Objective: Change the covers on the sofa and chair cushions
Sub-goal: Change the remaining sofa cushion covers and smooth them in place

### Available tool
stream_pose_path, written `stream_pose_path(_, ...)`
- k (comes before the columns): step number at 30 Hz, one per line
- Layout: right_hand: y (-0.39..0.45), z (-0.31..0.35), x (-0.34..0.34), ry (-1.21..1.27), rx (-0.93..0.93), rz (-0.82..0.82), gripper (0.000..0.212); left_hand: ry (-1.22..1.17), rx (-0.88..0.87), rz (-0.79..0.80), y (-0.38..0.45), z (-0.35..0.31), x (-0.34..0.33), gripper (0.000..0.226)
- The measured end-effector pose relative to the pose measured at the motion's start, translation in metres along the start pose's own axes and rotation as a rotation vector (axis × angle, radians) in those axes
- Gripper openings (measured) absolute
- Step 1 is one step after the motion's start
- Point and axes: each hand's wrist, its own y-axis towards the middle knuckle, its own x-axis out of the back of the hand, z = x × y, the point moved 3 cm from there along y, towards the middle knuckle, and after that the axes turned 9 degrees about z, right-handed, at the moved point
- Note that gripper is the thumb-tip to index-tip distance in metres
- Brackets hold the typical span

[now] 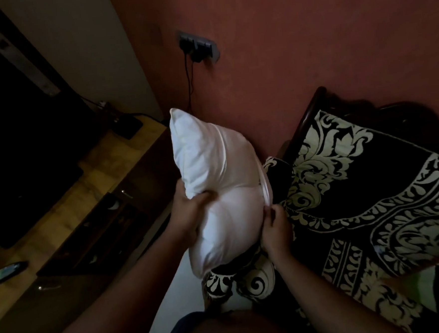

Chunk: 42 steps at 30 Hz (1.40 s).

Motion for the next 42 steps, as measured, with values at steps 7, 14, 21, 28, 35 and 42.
stream_pose_path(7, 0.028, 0.035, 0.003, 0.039, -0.002, 0.071, 0.016, 0.113, -0.041, -0.076, -0.005, 0.0, 0.003, 0.073)
stream_pose_path(14, 0.035, 0.059, -0.002, 0.142, 0.075, 0.108, 0.022, 0.217, 0.269, -0.2, 0.001, 0.027, 0.008, 0.144)
stream_pose_path(21, 0.033, 0.044, -0.01, 0.036, 0.051, 0.373, 0.016, 0.202, 0.113, -0.315, 0.018, 0.001, 0.015, 0.079)
stream_pose_path(28, -0.021, 0.06, -0.045, 0.447, -0.22, 0.605, 0.013, 0.643, -0.017, -0.439, 0.004, -0.019, 0.004, 0.025)
stream_pose_path(35, -0.028, 0.08, -0.052, 0.54, -0.235, 0.577, 0.019, 0.85, -0.106, -0.334, 0.006, -0.018, 0.012, 0.021)
stream_pose_path(42, 0.041, 0.057, 0.001, -0.065, 0.042, 0.263, 0.017, 0.359, -0.203, 0.324, 0.012, -0.005, 0.022, 0.051)
